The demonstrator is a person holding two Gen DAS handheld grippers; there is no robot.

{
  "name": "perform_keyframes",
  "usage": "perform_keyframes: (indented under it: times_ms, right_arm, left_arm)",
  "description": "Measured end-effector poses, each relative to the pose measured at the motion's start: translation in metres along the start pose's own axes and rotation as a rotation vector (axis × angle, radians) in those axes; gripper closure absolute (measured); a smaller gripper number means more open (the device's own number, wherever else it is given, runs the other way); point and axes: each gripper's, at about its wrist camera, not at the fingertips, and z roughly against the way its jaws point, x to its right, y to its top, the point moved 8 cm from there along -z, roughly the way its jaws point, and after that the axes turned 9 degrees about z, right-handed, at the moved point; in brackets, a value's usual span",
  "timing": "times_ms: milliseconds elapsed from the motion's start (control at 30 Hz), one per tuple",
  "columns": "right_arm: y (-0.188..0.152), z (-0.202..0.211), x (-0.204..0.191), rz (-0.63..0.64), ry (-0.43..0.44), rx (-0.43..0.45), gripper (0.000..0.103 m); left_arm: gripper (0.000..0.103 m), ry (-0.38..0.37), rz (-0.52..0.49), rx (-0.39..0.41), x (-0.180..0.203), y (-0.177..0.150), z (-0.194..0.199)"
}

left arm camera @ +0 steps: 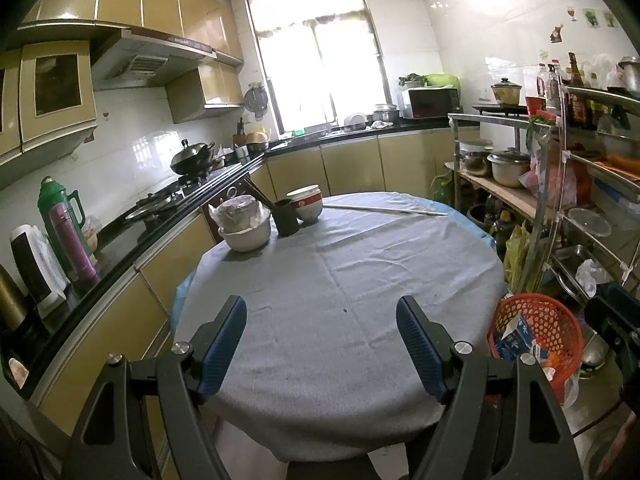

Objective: Collect trash

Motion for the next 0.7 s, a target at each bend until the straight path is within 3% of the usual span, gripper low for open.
perform_keyframes:
  times_ms: [700]
  right_arm:
    - [-0.0015, 0.0001, -0.0023, 0.014, 0.003, -0.001, 0.035]
  left_arm:
    - [0.025, -0.001, 0.004, -0.005, -0.0003, -0.0015, 0.0004]
